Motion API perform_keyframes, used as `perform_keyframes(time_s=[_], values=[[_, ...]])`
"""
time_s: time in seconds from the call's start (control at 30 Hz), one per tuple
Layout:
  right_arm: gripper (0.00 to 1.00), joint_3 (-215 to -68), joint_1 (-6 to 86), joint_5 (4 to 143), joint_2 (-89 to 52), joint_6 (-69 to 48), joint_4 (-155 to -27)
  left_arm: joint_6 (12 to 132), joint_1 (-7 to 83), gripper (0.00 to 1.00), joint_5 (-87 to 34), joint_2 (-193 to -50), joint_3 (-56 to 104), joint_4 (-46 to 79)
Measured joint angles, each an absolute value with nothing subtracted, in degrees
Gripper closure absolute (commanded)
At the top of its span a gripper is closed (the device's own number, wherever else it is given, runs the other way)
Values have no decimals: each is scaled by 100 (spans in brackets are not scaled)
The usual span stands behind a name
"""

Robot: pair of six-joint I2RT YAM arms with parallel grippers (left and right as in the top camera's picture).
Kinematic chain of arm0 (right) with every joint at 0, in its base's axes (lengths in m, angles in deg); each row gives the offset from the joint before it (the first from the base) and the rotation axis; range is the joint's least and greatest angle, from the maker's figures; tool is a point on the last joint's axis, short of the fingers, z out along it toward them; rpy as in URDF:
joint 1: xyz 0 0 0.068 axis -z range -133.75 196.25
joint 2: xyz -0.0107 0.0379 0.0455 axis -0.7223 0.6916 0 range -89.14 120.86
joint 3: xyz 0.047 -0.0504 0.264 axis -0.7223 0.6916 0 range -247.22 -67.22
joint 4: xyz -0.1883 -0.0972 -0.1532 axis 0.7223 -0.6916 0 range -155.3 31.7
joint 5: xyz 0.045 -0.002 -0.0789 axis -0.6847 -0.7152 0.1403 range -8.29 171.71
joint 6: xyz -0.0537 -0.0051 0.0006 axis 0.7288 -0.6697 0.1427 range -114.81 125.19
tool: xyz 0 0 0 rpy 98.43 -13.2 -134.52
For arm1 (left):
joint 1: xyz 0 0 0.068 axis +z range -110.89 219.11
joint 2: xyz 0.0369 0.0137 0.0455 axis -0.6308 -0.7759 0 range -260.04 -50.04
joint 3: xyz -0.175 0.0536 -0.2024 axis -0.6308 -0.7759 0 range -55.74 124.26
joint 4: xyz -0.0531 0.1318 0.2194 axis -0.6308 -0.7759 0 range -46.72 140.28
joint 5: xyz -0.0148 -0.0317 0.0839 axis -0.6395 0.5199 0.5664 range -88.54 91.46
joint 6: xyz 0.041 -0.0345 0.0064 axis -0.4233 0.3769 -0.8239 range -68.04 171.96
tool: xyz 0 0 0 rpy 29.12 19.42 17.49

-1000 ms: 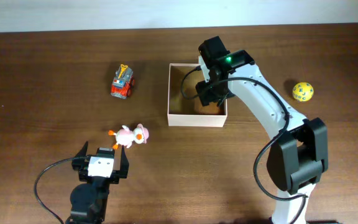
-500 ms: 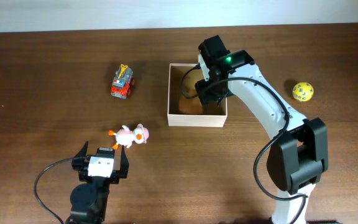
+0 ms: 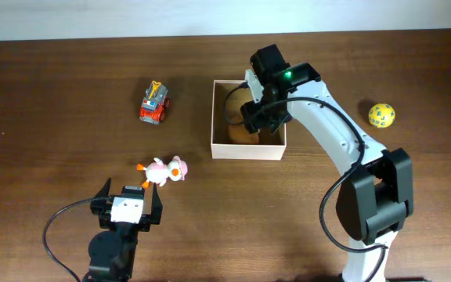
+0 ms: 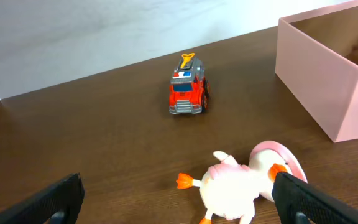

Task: Pack container
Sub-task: 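Open the right gripper to release the plush inside the box, then lift the right gripper out and move it toward the colorful cube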

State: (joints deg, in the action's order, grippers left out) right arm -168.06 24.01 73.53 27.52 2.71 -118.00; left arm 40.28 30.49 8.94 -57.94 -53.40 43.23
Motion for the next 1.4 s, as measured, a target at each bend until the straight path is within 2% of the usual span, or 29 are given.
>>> perform_keyframes(time_s=[0.03, 0.2, 0.23, 0.9, 1.1, 1.4], values=[[47, -16806, 2401, 7222, 2752, 334, -11758, 4030, 3049, 1, 897, -5794, -5340, 4323], [80, -16806, 2401, 6745, 2752, 502, -11498, 4030, 3049, 1, 897, -5794, -5340, 4323], [83, -16806, 2401, 6675, 2752, 533, -11481, 4030, 3049, 1, 894, -5794, -5340, 4323], [86, -16810, 2110, 6358, 2752, 572, -11000, 4030, 3049, 1, 894, -5796, -5342, 4323], [96, -16810, 2112, 6356, 2752, 592, -11031, 4030, 3049, 1, 897, -5794, -5340, 4323], [96, -16817, 2095, 6358, 2916, 607, -10808, 4030, 3049, 1, 894, -5794, -5340, 4323]])
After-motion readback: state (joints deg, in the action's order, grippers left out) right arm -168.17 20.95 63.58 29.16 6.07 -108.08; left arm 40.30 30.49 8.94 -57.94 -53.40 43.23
